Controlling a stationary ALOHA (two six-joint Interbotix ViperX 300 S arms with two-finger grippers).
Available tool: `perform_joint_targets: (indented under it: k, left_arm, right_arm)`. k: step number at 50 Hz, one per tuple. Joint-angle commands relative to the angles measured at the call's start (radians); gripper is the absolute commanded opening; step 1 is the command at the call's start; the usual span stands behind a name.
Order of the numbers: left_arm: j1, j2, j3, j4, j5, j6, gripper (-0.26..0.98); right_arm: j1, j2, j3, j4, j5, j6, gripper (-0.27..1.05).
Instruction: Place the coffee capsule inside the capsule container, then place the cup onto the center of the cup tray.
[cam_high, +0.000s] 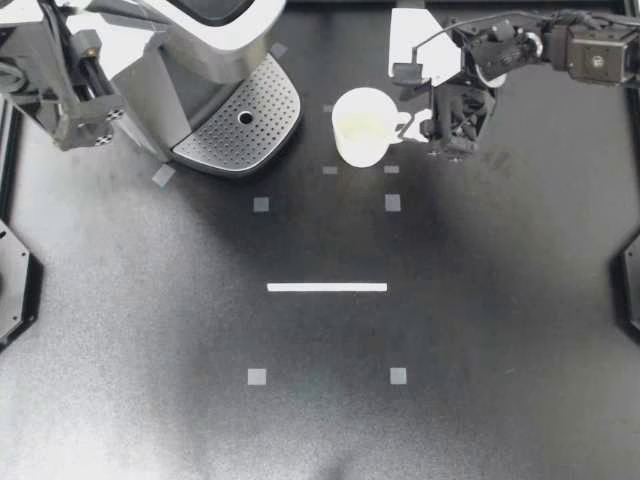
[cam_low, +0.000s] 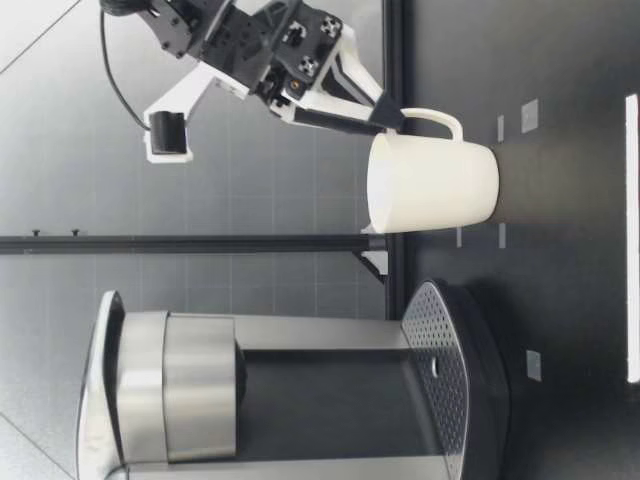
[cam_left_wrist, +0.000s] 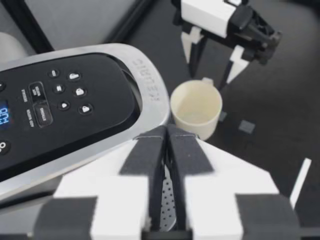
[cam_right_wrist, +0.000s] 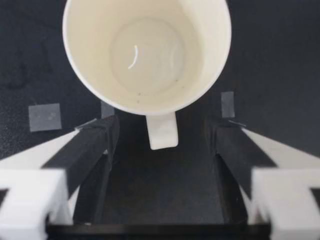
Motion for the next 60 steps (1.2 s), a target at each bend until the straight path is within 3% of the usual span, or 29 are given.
perform_joint_targets:
  k: [1, 35, 42, 54, 60]
  left_arm:
    - [0.0, -0.015, -0.008, 0.005, -0.012, -0.002, 0.13]
    - [-0.002, -0.026, 0.009, 0.006, -0.04, -0.002, 0.13]
    - [0.0, -0.025, 0.009, 0.006, -0.041, -0.002, 0.13]
    - [-0.002, -0.026, 0.009, 0.005, -0.041, -0.003, 0.13]
    - [-0.002, -0.026, 0.009, 0.005, -0.041, -0.003, 0.13]
  right_arm:
    - [-0.006, -0.008, -0.014, -0.002, -0.011, 0.0, 0.64]
    - [-0.005, 0.049, -0.02, -0.005, -0.031, 0.0, 0.61]
    - [-0.005, 0.061, -0.02, -0.003, -0.032, 0.002, 0.54]
    - [-0.005, 0.049, -0.028, -0.002, -0.032, 0.002, 0.29]
    - [0.0, 0.041, -0.028, 0.0, -0.032, 0.002, 0.27]
